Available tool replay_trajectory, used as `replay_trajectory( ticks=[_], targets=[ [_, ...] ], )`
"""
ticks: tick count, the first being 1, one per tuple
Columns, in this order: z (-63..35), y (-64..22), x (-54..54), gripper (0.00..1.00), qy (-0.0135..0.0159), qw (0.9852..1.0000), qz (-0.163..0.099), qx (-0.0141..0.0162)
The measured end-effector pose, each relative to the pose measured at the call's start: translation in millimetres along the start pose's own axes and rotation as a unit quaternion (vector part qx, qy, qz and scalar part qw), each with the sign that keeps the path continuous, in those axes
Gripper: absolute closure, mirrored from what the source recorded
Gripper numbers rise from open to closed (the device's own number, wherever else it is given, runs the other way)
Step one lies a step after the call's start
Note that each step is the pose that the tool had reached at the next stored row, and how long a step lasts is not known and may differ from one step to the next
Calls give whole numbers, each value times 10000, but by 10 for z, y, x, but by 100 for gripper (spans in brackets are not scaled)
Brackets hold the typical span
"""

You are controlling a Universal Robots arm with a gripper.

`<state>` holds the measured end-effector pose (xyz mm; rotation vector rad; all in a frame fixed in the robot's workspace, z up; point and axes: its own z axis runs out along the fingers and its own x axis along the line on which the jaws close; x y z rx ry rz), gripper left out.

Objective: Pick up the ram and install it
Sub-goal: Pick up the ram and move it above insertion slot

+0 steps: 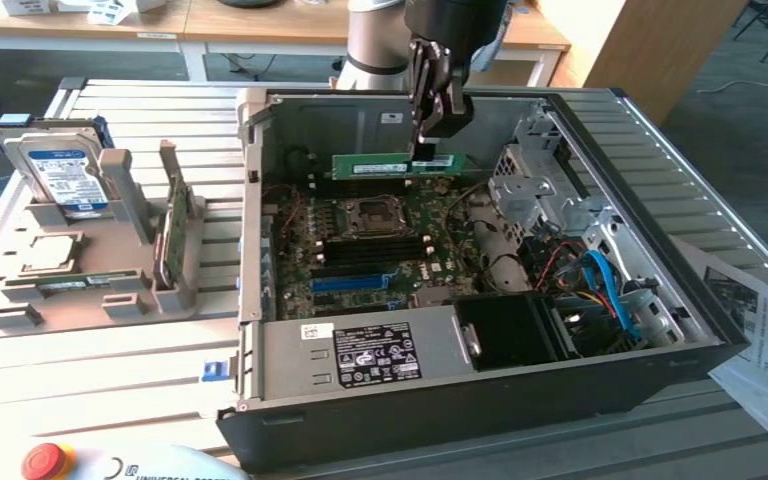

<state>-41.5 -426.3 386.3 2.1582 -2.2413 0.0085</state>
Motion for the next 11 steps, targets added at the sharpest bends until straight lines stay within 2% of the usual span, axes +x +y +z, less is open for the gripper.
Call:
replay_trajectory(
  ticks=[11],
  targets=[
    [13, 3, -114, 88, -1, 10000, 65, -2]
  ],
)
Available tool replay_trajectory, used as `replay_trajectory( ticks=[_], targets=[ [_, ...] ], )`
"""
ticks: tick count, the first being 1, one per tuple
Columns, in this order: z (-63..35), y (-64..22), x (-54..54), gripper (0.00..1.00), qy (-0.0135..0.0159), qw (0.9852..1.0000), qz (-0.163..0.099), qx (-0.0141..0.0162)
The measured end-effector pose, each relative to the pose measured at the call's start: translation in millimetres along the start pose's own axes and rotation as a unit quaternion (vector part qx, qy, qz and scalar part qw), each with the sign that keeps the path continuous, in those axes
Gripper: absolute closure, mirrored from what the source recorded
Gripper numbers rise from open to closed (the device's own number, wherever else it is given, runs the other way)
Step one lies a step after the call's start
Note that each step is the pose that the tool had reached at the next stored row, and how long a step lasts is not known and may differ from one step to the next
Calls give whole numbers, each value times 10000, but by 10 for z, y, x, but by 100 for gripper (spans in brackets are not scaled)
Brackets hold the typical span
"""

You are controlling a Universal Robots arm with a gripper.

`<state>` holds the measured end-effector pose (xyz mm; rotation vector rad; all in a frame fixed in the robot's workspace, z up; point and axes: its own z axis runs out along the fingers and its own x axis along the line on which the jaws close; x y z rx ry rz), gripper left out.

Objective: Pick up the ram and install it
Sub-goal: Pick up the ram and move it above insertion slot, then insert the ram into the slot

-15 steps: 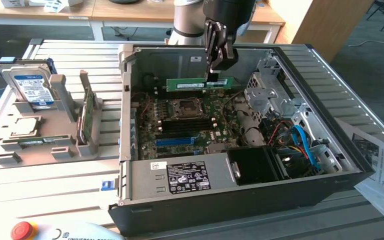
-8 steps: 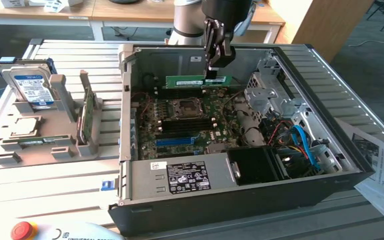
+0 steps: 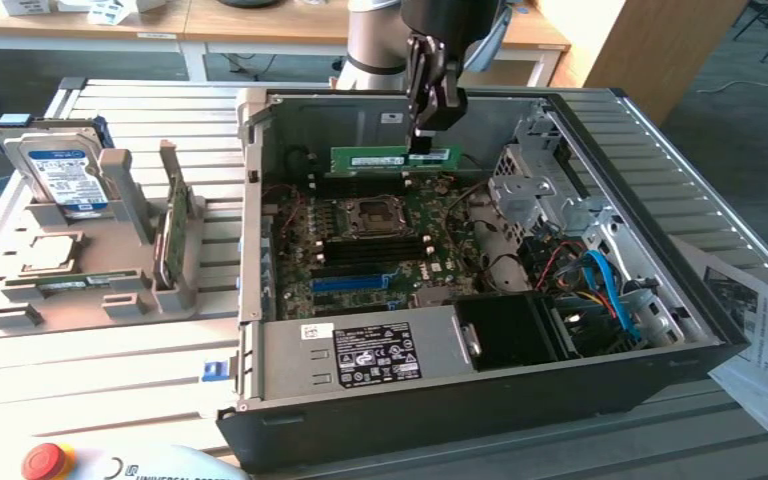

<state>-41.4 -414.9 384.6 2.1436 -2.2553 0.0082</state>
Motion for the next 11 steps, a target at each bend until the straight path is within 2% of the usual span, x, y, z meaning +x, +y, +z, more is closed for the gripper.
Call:
replay_trajectory(
  ticks=[11],
  targets=[
    [0, 1, -4, 88, 0, 10000, 2, 0]
  ],
)
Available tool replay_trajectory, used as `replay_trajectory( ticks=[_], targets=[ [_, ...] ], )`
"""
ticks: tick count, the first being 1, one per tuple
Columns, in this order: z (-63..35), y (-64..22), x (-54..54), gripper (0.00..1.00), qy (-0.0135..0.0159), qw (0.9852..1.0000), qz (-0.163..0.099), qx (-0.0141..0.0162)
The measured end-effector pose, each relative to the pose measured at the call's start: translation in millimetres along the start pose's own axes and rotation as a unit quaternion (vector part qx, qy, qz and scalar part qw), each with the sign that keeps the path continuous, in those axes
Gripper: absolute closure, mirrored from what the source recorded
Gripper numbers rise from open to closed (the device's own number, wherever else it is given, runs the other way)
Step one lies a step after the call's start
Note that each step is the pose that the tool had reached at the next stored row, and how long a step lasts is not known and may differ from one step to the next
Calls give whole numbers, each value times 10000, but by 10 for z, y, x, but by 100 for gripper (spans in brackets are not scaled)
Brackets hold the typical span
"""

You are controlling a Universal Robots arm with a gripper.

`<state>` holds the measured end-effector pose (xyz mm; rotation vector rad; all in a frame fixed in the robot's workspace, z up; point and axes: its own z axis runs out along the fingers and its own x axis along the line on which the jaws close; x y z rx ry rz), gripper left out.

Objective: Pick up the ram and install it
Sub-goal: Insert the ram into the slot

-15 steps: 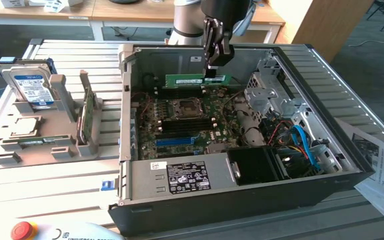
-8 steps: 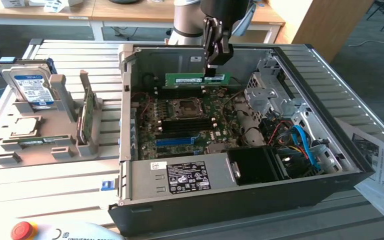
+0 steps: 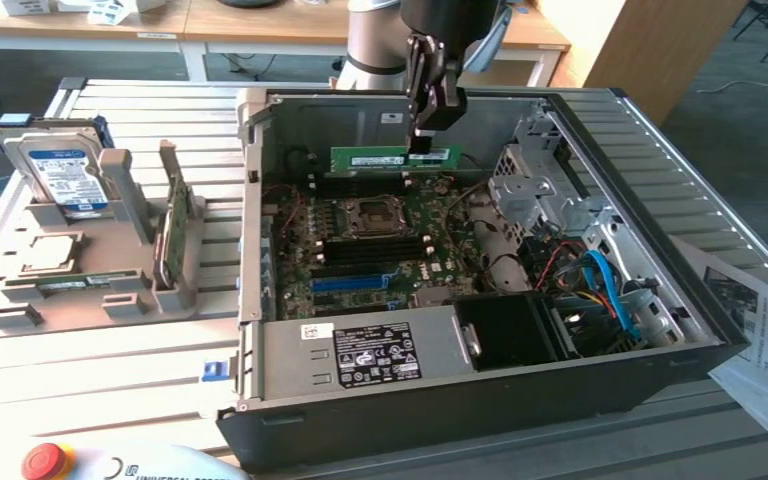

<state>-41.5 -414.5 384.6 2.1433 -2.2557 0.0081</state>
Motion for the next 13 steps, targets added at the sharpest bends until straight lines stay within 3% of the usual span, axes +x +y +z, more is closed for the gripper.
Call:
replay_trajectory(
  ticks=[13],
  targets=[
    [82, -1, -2, 88, 0, 10000, 0, 10]
  ],
)
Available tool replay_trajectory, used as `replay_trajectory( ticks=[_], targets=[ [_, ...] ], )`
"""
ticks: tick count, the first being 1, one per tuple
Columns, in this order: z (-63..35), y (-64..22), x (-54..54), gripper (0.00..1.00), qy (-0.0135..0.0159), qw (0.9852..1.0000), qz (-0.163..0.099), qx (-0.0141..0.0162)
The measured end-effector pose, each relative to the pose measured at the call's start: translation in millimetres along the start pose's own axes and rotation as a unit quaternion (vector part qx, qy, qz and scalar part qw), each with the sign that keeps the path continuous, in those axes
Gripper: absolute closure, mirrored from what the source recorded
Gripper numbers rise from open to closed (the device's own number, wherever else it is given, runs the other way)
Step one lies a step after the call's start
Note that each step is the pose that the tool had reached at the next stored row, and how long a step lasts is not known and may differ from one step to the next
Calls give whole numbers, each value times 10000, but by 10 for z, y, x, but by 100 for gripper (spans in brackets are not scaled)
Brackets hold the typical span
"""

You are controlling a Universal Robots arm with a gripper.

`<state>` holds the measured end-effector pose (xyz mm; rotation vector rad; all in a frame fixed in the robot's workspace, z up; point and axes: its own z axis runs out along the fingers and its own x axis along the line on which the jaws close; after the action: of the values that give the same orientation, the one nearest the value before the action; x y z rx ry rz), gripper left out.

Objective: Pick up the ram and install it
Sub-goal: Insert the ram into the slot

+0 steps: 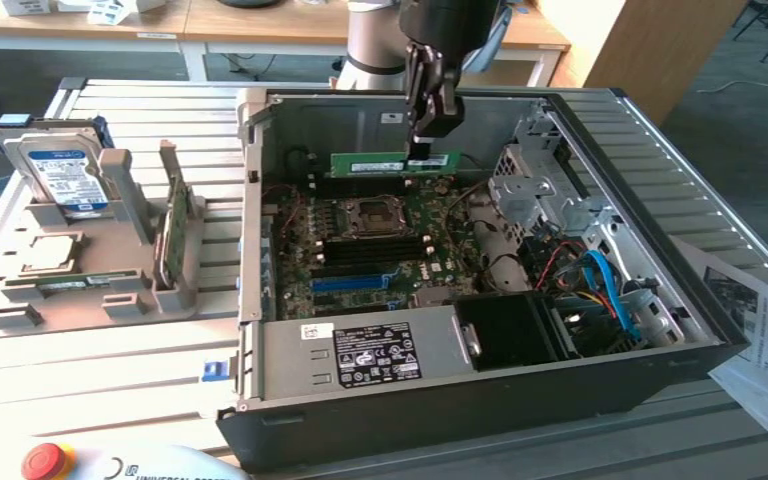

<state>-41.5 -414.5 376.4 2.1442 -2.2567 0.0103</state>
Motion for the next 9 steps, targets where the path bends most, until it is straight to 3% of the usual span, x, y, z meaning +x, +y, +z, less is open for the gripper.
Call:
replay_trajectory(
  ticks=[9],
  targets=[
    [96, 0, -3, 88, -1, 10000, 0, 5]
  ],
)
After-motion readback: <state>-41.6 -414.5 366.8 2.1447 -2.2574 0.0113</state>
